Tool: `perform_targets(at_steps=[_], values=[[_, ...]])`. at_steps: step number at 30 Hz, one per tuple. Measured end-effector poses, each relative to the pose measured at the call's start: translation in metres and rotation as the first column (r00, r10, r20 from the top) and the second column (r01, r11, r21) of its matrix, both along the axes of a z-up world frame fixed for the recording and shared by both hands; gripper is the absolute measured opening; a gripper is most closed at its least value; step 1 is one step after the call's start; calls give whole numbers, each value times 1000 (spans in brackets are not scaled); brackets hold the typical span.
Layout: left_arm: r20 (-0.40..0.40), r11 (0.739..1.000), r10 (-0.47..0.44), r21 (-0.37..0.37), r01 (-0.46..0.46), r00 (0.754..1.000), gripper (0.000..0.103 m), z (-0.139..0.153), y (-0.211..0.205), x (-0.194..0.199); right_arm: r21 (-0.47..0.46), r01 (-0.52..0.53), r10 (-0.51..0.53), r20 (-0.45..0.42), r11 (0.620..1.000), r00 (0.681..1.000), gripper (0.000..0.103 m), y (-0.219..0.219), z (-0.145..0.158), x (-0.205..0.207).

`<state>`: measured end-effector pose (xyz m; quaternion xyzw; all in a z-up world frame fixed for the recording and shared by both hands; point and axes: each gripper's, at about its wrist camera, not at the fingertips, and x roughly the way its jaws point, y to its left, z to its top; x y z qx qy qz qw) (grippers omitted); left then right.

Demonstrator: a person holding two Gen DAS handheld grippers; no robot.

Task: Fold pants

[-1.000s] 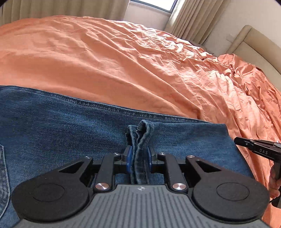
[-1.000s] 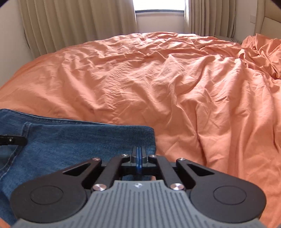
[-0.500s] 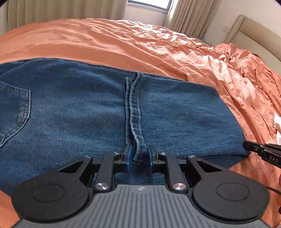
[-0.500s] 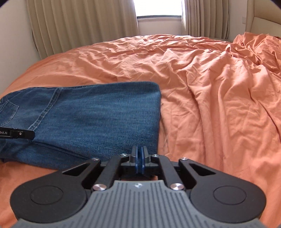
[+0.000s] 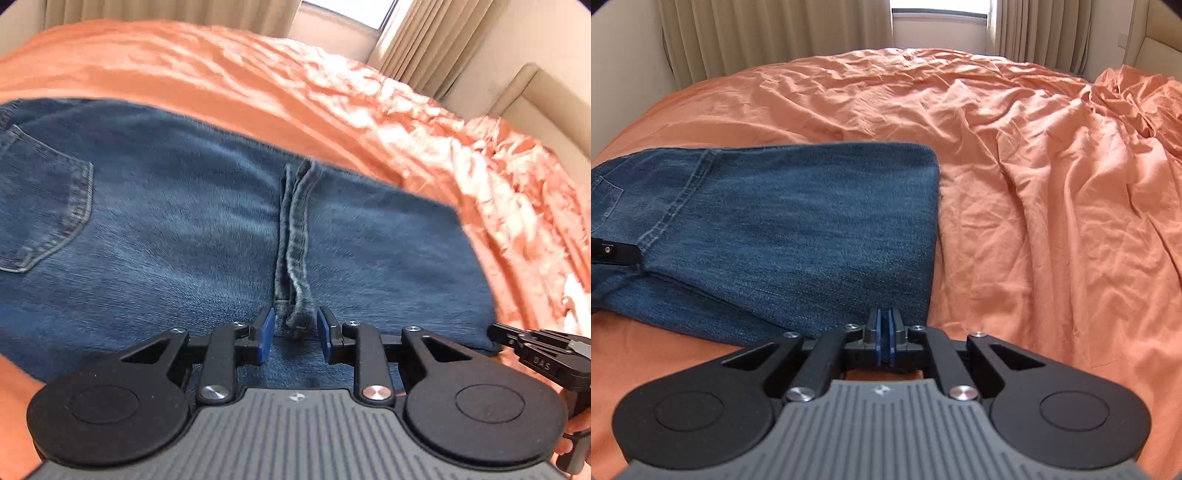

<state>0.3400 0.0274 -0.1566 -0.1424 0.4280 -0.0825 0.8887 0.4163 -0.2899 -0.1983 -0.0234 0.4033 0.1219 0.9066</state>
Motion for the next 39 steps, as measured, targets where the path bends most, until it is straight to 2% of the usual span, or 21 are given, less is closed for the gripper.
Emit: perform_targets(at_steps=[2, 6, 9, 11, 13, 16, 20, 24, 28, 30, 33, 36, 39], values=[[25, 999, 20, -33, -19, 999, 35, 13, 14, -12, 2, -30, 30, 27, 1000, 999, 28, 5, 14, -7], [65, 985, 135, -114, -127, 989, 42, 34, 62, -34, -31, -112, 113, 55, 993, 992, 29, 28, 35, -20], [74, 956, 252, -176, -236, 965, 47, 42, 114, -48, -50, -165, 168, 65, 985, 984, 35, 50, 46, -24], [70, 923, 339, -220, -317, 938, 47, 41, 152, -56, -54, -192, 195, 62, 980, 979, 35, 67, 51, -22], [57, 870, 435, -285, -403, 899, 47, 37, 192, -66, -52, -214, 217, 54, 975, 975, 35, 85, 52, -20], [27, 770, 560, -384, -509, 828, 48, 23, 245, -81, -47, -245, 247, 36, 968, 968, 36, 113, 51, -13], [-29, 645, 659, -491, -585, 751, 49, -3, 296, -86, -26, -268, 269, 7, 963, 963, 36, 145, 46, 5], [-68, 543, 706, -587, -600, 705, 54, -30, 327, -78, -9, -274, 274, -20, 962, 961, 36, 175, 39, 27], [-108, 476, 728, -632, -612, 677, 55, -56, 345, -57, -19, -288, 288, -37, 957, 957, 36, 203, 29, 49], [-131, 456, 733, -633, -625, 667, 56, -67, 349, -45, -14, -289, 288, -49, 957, 956, 35, 213, 24, 60], [-133, 448, 745, -626, -639, 653, 56, -80, 354, -32, -11, -293, 291, -81, 956, 953, 35, 226, 11, 75], [-100, 468, 750, -619, -630, 654, 55, -89, 354, -21, -9, -287, 284, -124, 958, 951, 33, 233, -4, 87], [-66, 503, 754, -582, -639, 654, 55, -90, 352, -13, -6, -283, 279, -150, 959, 949, 33, 235, -14, 92]])
